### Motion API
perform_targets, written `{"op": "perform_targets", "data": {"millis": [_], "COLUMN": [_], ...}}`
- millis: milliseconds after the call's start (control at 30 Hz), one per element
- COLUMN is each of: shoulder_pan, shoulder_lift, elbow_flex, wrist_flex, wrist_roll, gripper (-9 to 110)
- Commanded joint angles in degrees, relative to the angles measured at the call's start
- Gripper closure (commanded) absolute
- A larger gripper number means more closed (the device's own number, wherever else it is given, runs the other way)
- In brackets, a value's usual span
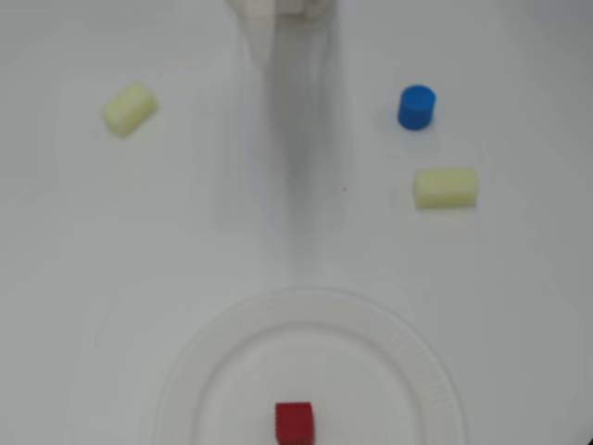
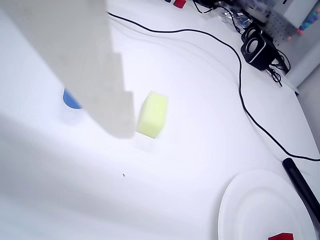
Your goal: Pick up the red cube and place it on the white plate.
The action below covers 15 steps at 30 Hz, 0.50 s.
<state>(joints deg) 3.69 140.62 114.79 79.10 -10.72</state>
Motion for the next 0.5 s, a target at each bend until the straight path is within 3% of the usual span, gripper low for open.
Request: {"op": "perform_targets", "data": {"millis": [0, 467], "shoulder_pan": [1.05, -0.88], "shoulder_lift": [12.57, 25.84], "elbow_flex": [15.21, 47.64], "wrist_flex": [-8.96, -23.38], "wrist_roll": [-1.76, -0.70], "gripper": [72, 68]}}
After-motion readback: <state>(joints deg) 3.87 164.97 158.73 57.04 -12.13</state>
